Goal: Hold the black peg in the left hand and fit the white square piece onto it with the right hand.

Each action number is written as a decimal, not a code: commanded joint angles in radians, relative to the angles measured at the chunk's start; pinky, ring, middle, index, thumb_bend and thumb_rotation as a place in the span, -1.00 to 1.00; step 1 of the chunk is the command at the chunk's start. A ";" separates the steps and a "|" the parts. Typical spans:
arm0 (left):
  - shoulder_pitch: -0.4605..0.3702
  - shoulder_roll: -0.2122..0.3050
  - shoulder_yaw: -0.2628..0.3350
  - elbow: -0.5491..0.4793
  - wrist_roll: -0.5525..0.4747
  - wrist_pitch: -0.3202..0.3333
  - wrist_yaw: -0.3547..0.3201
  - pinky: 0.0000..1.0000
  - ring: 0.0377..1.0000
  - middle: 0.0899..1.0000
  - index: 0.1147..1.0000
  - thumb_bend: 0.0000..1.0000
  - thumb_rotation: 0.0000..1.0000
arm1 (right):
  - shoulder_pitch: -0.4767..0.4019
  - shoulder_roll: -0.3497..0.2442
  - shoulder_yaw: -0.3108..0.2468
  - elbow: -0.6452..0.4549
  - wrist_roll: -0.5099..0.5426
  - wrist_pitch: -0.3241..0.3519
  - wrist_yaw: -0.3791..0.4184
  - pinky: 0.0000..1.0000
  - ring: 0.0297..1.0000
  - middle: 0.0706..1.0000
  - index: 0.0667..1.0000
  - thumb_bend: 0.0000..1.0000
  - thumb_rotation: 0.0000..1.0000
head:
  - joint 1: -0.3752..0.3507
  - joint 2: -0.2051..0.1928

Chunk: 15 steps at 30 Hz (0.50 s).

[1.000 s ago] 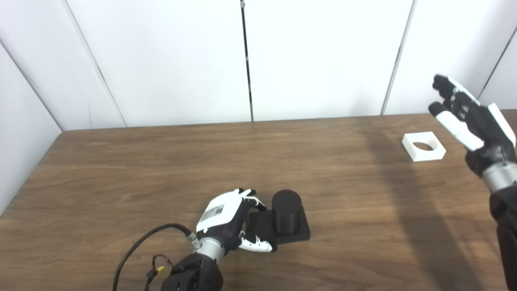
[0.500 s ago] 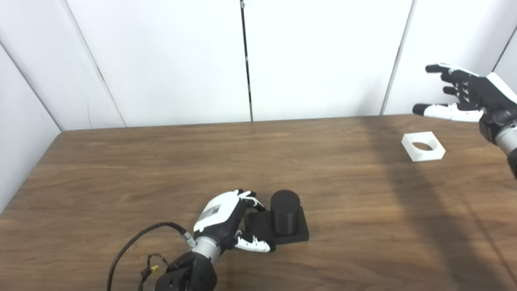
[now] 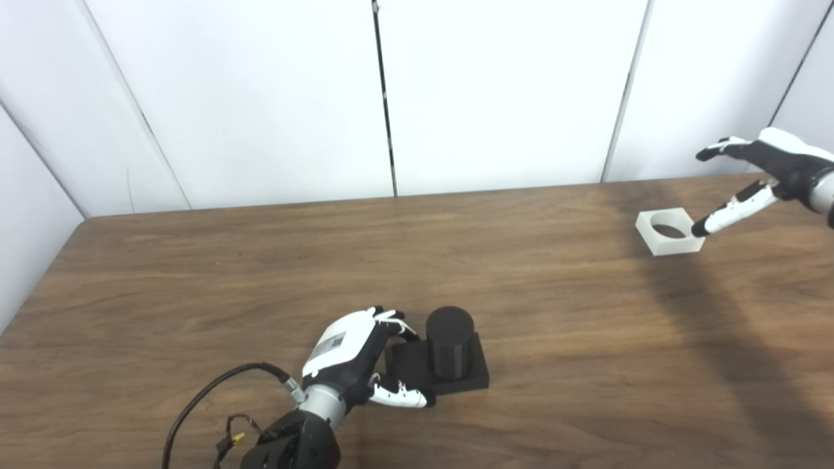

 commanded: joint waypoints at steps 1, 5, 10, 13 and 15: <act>0.016 0.039 0.005 0.022 0.037 0.021 -0.013 1.00 1.00 0.84 -0.16 0.02 -0.88 | -0.070 -0.034 0.006 0.007 -0.060 -0.010 0.009 1.00 1.00 1.00 0.78 1.00 -0.65 | -0.006 -0.001; 0.019 0.041 0.010 0.020 0.036 0.022 -0.012 1.00 1.00 0.82 -0.16 0.02 -0.88 | -0.091 -0.018 0.018 0.048 -0.096 -0.040 0.018 1.00 1.00 1.00 0.79 1.00 -0.64 | -0.014 0.001; 0.020 0.050 0.012 0.022 0.023 0.021 -0.005 1.00 1.00 0.80 -0.16 0.02 -0.89 | -0.112 0.001 0.038 0.084 -0.135 -0.050 0.041 1.00 1.00 1.00 0.81 1.00 -0.61 | -0.029 0.001; 0.021 0.056 0.008 0.022 0.024 0.019 0.002 1.00 1.00 0.78 -0.16 0.02 -0.89 | -0.128 0.014 0.069 0.114 -0.170 -0.065 0.053 1.00 1.00 1.00 0.84 1.00 -0.60 | -0.034 -0.001; 0.022 0.060 0.004 0.019 0.029 0.019 0.001 1.00 1.00 0.78 -0.16 0.02 -0.88 | -0.132 0.029 0.071 0.141 -0.179 -0.079 0.041 1.00 1.00 1.00 0.84 1.00 -0.61 | -0.034 -0.002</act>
